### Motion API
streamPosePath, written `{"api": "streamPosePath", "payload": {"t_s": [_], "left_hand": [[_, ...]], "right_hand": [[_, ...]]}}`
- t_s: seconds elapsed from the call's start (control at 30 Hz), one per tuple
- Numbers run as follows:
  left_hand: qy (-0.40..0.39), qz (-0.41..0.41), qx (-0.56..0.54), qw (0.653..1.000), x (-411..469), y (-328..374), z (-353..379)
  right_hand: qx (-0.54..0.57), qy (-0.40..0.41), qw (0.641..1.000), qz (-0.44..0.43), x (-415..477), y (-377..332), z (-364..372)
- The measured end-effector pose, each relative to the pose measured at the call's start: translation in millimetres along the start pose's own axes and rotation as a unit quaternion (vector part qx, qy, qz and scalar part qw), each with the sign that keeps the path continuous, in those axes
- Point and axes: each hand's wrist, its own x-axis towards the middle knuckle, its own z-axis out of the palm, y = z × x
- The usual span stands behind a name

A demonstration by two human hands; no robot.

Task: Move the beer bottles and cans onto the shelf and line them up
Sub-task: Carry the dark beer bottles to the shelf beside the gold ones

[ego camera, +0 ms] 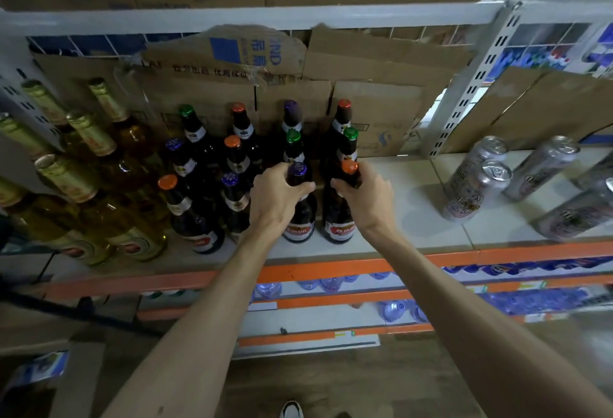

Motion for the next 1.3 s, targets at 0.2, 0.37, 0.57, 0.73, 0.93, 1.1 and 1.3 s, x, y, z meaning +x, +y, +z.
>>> {"api": "streamPosePath", "payload": {"t_s": [0.2, 0.37, 0.57, 0.73, 0.93, 1.1, 1.3], "left_hand": [[0.013, 0.003, 0.004, 1.0, -3, -2, -3], [0.0, 0.009, 0.013, 1.0, -5, 0, -3], [-0.012, 0.004, 0.006, 1.0, -4, -3, -4], [0.004, 0.004, -0.022, 1.0, -8, -4, 1], [0.022, 0.005, -0.031, 0.999, -14, -1, 3], [0.049, 0.006, -0.009, 0.999, -16, -3, 8], [0.052, 0.003, -0.008, 0.999, -14, -6, 10]], "right_hand": [[0.019, -0.03, 0.999, -0.005, -2, 7, -6], [0.016, -0.047, 0.999, 0.0, 2, 7, -7], [0.007, -0.047, 0.999, -0.008, 6, 7, -6], [0.003, -0.059, 0.998, -0.025, 8, 7, -10], [-0.003, -0.075, 0.996, -0.054, 7, 8, -15], [-0.007, -0.069, 0.995, -0.065, 6, 10, -18], [-0.03, -0.074, 0.994, -0.072, 5, 8, -18]]}}
